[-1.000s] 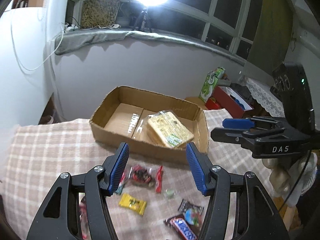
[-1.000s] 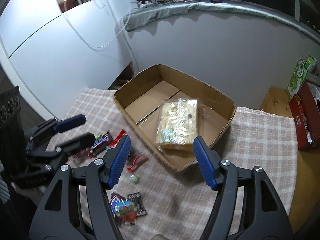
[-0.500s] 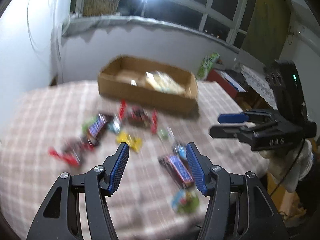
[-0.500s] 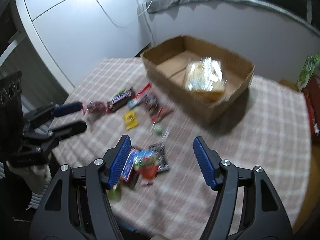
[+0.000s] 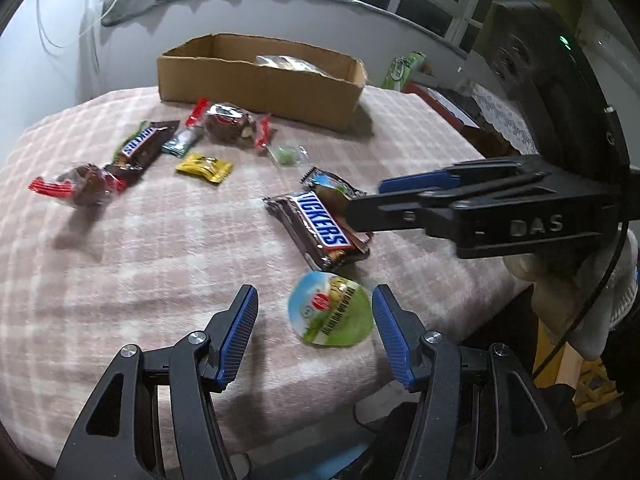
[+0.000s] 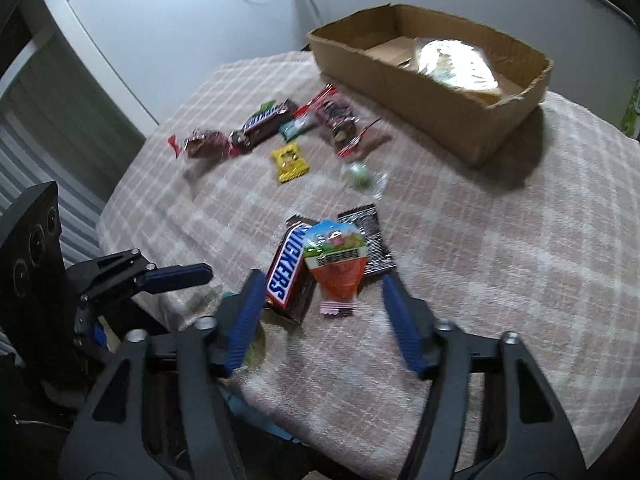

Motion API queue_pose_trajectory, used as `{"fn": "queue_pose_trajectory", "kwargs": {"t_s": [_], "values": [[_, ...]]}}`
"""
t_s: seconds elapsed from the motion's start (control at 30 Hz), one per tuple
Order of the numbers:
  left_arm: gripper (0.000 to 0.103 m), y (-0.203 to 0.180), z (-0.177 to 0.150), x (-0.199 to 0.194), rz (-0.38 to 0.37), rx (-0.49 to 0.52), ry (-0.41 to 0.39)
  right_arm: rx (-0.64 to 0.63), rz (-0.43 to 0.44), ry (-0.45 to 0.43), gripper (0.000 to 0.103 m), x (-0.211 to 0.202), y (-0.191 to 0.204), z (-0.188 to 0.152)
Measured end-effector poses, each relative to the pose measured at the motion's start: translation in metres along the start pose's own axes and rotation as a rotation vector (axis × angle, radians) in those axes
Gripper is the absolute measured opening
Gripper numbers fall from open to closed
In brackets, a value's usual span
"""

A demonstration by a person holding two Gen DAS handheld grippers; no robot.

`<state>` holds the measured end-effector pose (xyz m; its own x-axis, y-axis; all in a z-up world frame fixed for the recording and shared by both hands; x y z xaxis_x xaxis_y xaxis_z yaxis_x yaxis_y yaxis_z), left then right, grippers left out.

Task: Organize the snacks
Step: 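Grasp the green jelly cup with the left tool while the right tool approaches the Snickers bar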

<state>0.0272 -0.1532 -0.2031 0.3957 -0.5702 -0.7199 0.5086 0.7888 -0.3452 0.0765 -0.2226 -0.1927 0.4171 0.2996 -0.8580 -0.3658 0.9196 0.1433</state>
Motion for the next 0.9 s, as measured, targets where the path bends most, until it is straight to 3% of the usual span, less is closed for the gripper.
{"fn": "queue_pose_trajectory", "kwargs": {"t_s": [0.17,0.3,0.7,0.9], "values": [[0.059,-0.001,0.001,0.003,0.034,0.025,-0.005,-0.009,-0.005,0.014,0.052,0.012,0.002,0.003],[0.059,0.005,-0.001,0.008,0.041,0.019,0.005,0.015,-0.002,0.031,0.044,0.02,-0.006,0.005],[0.059,0.001,0.0,0.015,0.064,0.071,0.003,-0.014,-0.014,0.033,0.043,0.028,-0.002,0.011],[0.043,0.008,0.002,0.014,0.082,0.077,-0.012,-0.009,-0.061,0.033,0.043,0.03,-0.014,0.013]]}}
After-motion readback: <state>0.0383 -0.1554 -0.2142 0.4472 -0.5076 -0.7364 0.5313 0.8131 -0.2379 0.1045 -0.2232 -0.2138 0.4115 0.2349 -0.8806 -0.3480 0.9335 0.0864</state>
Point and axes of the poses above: each gripper's, at about its wrist camera, not at the fingertips, and x roughly the way its jaws point, y to its left, z to its top, the point moved 9 cm from there along x, roughly the way its jaws point, and after that the axes turned 8 degrees about -z, right-handed, at the moved point
